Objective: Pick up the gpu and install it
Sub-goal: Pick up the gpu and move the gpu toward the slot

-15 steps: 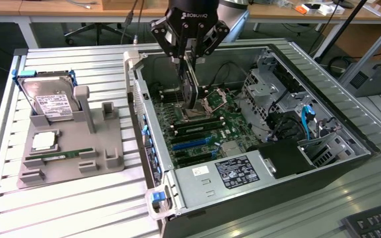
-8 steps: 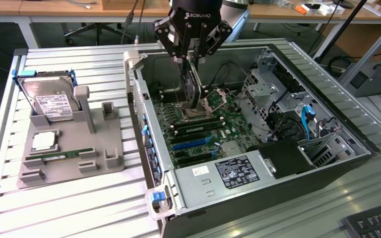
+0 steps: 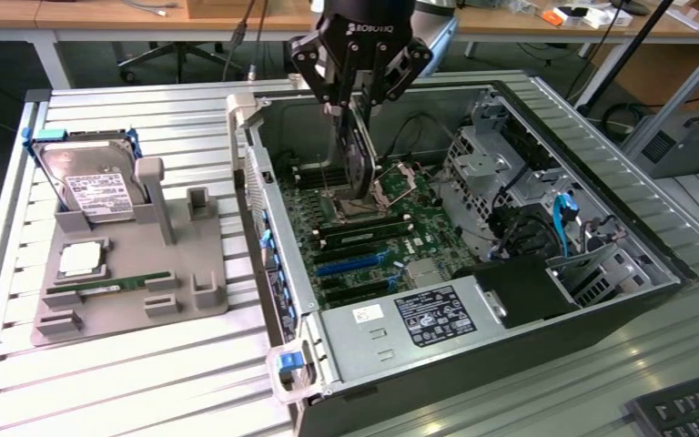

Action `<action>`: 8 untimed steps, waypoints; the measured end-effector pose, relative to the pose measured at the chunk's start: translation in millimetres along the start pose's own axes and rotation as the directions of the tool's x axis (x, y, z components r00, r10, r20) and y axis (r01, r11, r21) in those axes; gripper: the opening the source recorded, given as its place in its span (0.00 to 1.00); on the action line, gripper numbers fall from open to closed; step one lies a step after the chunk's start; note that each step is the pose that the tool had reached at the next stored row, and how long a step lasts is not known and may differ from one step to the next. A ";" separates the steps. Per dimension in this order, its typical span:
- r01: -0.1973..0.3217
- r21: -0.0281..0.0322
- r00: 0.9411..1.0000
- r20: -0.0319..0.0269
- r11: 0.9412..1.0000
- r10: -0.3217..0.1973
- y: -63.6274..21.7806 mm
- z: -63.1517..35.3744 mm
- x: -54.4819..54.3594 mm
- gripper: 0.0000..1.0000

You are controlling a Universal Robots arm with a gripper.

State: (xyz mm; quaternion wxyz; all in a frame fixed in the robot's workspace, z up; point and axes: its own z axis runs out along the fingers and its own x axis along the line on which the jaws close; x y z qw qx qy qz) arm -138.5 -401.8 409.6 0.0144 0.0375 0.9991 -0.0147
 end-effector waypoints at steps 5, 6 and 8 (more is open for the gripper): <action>0.000 0.000 1.000 0.000 1.000 0.000 0.3 0.1 -3.9 0.27; 0.000 0.000 1.000 0.000 1.000 0.000 0.4 0.2 -4.8 0.27; 0.000 0.000 1.000 0.000 1.000 0.000 0.5 0.2 -6.7 0.27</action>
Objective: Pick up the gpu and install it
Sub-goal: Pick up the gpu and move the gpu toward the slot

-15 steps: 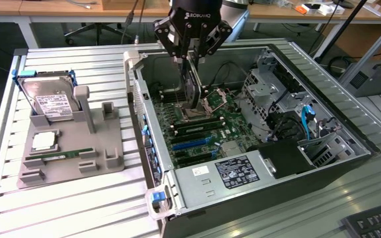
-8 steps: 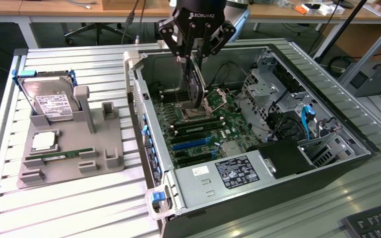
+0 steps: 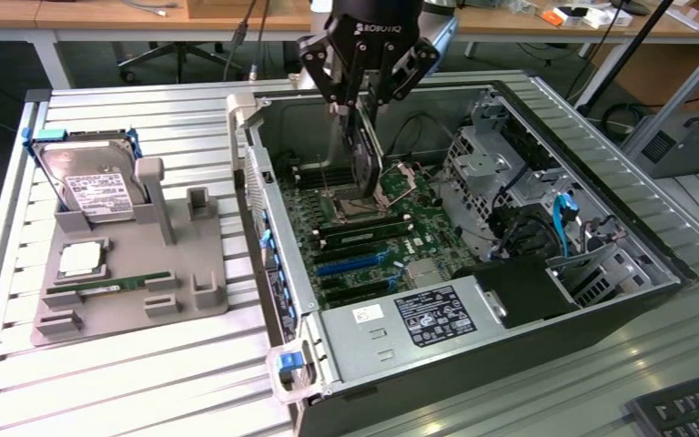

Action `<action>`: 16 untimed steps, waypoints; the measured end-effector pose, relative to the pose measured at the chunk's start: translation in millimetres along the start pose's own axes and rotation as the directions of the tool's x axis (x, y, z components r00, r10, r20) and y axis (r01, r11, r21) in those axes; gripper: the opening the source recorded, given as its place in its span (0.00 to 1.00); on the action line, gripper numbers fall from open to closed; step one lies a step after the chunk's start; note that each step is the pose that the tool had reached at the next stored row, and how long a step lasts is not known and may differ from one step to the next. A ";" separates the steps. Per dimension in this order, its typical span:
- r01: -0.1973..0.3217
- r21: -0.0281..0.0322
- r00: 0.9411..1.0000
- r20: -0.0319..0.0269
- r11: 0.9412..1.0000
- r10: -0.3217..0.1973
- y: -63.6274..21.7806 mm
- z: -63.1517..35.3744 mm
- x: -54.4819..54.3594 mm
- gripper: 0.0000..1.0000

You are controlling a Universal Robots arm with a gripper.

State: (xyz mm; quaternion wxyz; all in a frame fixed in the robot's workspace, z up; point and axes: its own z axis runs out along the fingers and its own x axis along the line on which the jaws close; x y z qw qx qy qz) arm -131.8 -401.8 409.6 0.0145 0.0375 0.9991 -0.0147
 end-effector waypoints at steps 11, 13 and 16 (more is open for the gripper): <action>0.000 0.000 1.000 0.000 1.000 0.000 1.0 0.4 -13.6 0.27; 0.000 0.000 1.000 0.000 1.000 0.000 1.2 0.5 -15.4 0.27; 0.000 0.000 1.000 0.000 1.000 0.000 1.3 0.5 -17.6 0.27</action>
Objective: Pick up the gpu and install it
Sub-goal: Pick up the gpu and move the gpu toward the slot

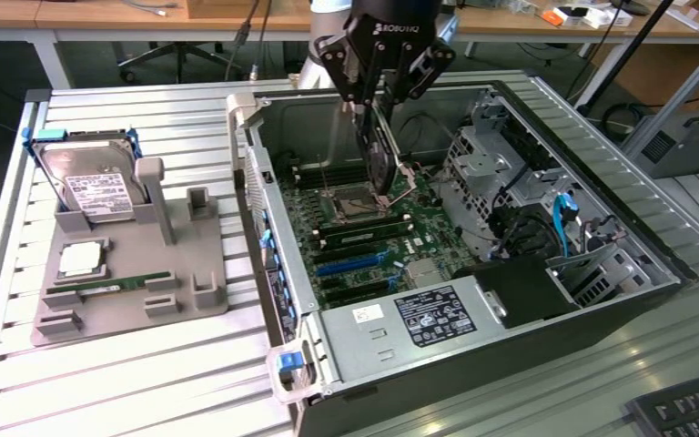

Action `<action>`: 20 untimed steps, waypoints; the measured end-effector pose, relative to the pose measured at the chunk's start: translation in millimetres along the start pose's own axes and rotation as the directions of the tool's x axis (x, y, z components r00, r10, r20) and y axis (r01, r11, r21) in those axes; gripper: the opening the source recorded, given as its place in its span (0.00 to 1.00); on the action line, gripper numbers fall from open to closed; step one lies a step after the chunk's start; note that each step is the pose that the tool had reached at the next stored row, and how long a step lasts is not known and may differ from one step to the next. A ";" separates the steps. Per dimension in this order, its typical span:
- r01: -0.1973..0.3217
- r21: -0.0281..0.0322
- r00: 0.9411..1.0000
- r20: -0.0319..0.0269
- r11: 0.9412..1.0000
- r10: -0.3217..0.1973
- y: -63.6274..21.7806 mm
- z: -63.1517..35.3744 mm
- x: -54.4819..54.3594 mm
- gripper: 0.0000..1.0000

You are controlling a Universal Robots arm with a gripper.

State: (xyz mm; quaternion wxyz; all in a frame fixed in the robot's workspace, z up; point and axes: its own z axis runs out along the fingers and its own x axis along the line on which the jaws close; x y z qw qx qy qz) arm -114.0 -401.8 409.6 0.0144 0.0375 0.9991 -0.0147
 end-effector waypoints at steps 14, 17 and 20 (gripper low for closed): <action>0.000 0.000 1.000 0.000 1.000 0.000 1.0 0.4 -13.1 0.27; 0.000 0.000 1.000 0.000 1.000 0.000 1.3 0.6 -17.5 0.27; 0.000 0.000 1.000 0.000 1.000 0.000 1.6 0.6 -20.5 0.27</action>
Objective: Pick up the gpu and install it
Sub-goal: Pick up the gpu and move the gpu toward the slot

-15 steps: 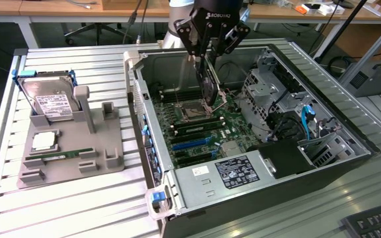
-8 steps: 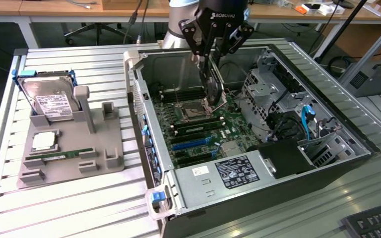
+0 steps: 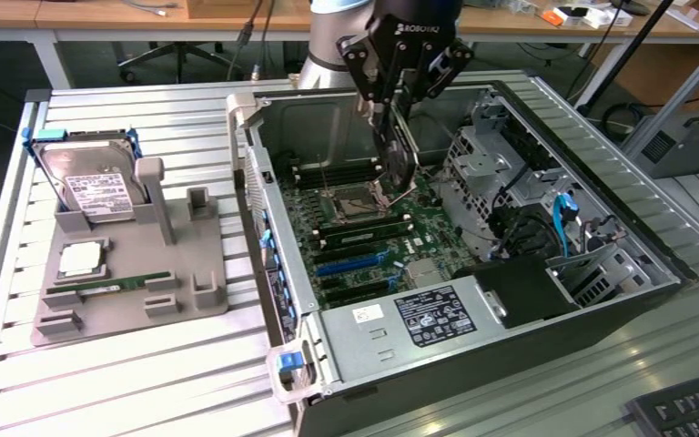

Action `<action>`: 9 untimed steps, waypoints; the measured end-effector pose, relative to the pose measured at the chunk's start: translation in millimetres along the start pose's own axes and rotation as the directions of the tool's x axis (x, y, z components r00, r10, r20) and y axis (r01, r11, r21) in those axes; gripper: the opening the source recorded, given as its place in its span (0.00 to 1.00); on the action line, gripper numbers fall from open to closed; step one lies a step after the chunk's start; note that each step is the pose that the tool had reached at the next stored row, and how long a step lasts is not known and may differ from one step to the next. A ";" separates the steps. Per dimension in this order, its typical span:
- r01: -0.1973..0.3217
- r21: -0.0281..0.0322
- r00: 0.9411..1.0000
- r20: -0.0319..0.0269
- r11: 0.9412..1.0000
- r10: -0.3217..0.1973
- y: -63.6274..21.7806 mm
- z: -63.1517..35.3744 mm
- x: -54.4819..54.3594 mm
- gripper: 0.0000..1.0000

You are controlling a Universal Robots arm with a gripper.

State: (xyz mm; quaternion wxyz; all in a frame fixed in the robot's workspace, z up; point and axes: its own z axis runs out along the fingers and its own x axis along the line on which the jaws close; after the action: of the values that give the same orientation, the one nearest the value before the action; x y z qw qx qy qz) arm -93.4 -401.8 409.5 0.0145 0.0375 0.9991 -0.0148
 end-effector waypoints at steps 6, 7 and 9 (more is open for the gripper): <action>0.000 0.000 1.000 0.000 1.000 0.000 0.4 0.2 -5.0 0.27; 0.000 0.000 1.000 0.000 1.000 0.000 0.4 0.2 -5.8 0.27; 0.000 0.000 1.000 0.000 1.000 0.000 0.6 0.2 -7.4 0.27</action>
State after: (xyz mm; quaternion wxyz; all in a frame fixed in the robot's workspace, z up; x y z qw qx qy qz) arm -86.0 -401.8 409.5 0.0144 0.0374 0.9991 -0.0148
